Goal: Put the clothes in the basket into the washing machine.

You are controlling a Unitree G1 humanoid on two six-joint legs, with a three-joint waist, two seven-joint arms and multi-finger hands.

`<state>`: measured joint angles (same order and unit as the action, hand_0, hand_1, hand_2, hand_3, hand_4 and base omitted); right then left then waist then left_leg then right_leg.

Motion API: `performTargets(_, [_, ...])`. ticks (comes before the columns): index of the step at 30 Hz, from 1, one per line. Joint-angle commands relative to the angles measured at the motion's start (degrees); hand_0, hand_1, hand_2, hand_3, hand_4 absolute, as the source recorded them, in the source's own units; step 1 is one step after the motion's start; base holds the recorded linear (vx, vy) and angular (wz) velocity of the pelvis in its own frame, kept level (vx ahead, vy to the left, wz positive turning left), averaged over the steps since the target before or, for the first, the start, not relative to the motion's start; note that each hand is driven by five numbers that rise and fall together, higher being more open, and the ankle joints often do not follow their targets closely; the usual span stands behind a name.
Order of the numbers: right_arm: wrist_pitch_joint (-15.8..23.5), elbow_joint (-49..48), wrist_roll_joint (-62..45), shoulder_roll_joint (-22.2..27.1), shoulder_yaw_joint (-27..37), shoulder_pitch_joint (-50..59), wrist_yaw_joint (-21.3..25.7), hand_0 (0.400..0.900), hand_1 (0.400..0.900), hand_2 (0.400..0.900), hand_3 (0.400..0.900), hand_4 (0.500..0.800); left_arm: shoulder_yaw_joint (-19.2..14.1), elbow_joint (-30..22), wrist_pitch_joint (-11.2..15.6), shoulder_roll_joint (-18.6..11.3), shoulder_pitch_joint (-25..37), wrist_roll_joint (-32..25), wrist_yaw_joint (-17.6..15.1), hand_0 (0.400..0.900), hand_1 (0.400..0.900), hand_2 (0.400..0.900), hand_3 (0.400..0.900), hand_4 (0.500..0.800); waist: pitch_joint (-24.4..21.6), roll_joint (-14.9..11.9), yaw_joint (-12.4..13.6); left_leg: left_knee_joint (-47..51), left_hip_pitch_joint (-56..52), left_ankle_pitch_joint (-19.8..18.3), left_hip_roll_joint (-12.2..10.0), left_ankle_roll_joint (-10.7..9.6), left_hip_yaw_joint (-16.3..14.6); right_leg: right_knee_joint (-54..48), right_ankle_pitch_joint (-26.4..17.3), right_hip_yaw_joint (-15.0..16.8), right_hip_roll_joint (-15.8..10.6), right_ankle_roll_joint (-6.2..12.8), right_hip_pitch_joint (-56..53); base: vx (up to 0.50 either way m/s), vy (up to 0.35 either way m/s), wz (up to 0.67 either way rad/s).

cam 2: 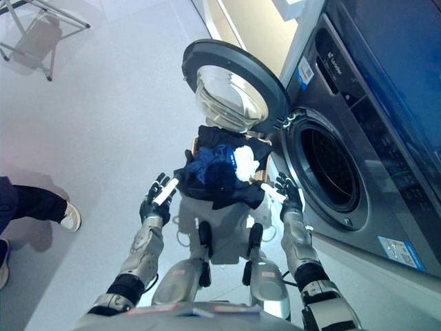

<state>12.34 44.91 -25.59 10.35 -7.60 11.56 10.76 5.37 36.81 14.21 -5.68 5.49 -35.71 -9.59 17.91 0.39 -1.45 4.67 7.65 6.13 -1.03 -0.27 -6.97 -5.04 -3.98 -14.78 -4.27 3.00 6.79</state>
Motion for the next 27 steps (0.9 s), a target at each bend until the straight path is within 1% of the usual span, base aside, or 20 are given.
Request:
performTargets(1, [4.53, -4.59, 1.12, 0.71, -1.17, 0.86, 0.44, 0.900, 0.900, 0.900, 0.900, 0.800, 1.12, -2.20, 4.95, -2.35, 1.22, 3.94, 0.35, 0.900, 0.900, 0.900, 0.900, 0.800, -2.36, -1.27, -0.45, 0.33, 1.17, -0.73, -0.71, -3.67, 1.57, 0.74, -4.32, 1.01, -3.96, 5.61, 3.22, 0.00, 0.000, 0.00])
performTargets(17, [4.70, -4.78, 1.55, 0.57, -1.59, 1.29, 0.48, 0.900, 0.900, 0.900, 0.900, 0.800, 1.95, -2.66, 5.10, -2.34, 2.04, 3.75, 0.35, 0.900, 0.900, 0.900, 0.900, 0.800, -1.92, -1.63, -0.68, 0.22, 0.71, -1.07, -0.91, -3.51, 1.32, 0.71, -4.14, 1.20, -3.63, 5.61, 3.18, 0.00, 0.000, 0.00])
performTargets(20, [4.73, -7.28, 4.21, 1.39, -2.62, 1.55, 0.87, 0.900, 0.900, 0.900, 0.900, 0.800, 1.72, -4.59, 5.29, -2.70, 2.08, 3.84, 0.13, 0.900, 0.900, 0.900, 0.900, 0.800, -1.16, -1.78, -0.70, -0.42, 1.45, -0.96, -1.06, -3.37, 1.38, 1.72, -3.94, 1.23, -3.78, 5.54, 4.32, -0.03, 0.000, 0.02])
performTargets(22, [4.46, -9.67, 7.80, 2.92, -3.80, 2.36, 1.53, 0.900, 0.900, 0.900, 0.900, 0.800, 1.75, -7.15, 5.63, -3.32, 2.34, 4.23, -0.06, 0.900, 0.900, 0.900, 0.900, 0.800, 0.45, -2.16, -0.61, -2.88, 3.67, -1.26, -1.51, -3.01, 1.58, 5.17, -2.97, 1.58, -4.24, 5.19, 7.24, -0.13, -0.010, 0.03])
performTargets(25, [4.11, -12.94, 13.87, 6.18, -5.85, 5.13, 2.32, 0.900, 0.900, 0.900, 0.900, 0.800, 1.74, -11.30, 6.54, -4.75, 3.67, 4.67, -0.49, 0.900, 0.900, 0.900, 0.900, 0.800, 2.60, -2.87, -0.14, -9.74, 11.43, -2.51, -1.46, -2.53, 2.58, 10.99, -1.87, 1.42, -5.21, 4.52, 14.46, -0.18, -0.030, 0.11])
performTargets(27, [3.91, -13.84, 18.17, 9.22, -7.77, 8.42, 2.49, 0.900, 0.900, 0.900, 0.900, 0.800, 1.83, -13.54, 7.44, -5.53, 5.10, 4.76, -0.98, 0.900, 0.900, 0.900, 0.900, 0.800, 3.06, -3.06, 0.48, -12.57, 16.49, -2.77, -1.46, -2.43, 3.66, 14.55, -1.28, 1.47, -5.72, 4.31, 19.59, -0.15, -0.038, 0.22])
